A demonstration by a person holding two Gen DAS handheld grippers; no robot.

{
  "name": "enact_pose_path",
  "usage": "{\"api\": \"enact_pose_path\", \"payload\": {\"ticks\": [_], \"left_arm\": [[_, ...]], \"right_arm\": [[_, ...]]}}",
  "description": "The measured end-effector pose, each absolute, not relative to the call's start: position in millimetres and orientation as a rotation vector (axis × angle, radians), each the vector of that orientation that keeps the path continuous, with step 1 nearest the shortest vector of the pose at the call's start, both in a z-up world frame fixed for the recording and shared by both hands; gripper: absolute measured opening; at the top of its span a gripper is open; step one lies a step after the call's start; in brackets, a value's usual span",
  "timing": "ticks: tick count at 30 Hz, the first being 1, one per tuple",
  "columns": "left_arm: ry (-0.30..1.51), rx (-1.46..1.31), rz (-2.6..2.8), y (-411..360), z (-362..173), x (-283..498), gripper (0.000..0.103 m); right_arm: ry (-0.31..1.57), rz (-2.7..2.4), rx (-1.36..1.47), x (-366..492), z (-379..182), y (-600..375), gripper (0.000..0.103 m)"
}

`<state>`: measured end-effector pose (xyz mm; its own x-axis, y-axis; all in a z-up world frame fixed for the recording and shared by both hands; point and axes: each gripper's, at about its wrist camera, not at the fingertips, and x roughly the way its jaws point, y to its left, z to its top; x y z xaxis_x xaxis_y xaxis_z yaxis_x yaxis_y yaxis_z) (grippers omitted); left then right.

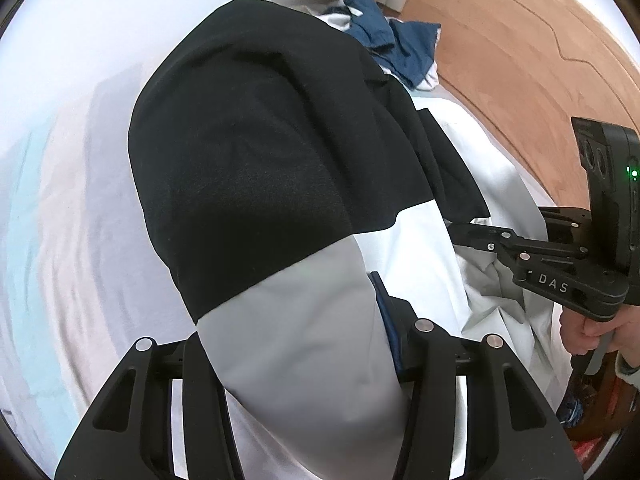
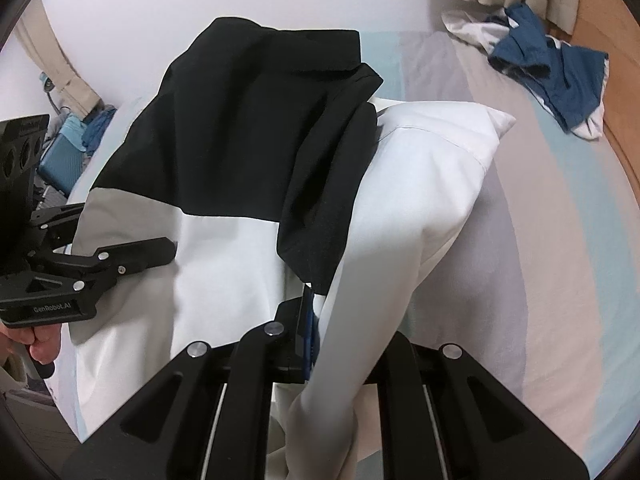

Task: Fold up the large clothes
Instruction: 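Lift and carry the folded jacket with both tools toward the bed head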

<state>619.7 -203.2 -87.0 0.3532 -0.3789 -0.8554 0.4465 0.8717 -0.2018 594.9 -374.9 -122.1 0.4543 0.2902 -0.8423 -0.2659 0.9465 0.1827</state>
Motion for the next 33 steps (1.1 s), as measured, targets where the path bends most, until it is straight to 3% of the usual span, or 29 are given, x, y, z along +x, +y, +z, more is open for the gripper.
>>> {"api": "enact_pose_path", "payload": {"ticks": [15,24,33], "left_arm": [[0.939,0.057,-0.455,-75.3,-3.8,558.0,0.047],[0.880,0.047,-0.384,75.2,36.0,501.7,0.047],[0.895,0.009,-0.240,233.7,40.6,446.9,0.047]], "right_arm": [[0.895,0.426,-0.058,538.6,-34.8,-243.2,0.008],[0.841,0.487,-0.108,494.1,13.9,-86.4,0.008],[0.845,0.630,-0.132,455.5,18.8,71.4,0.008]]}}
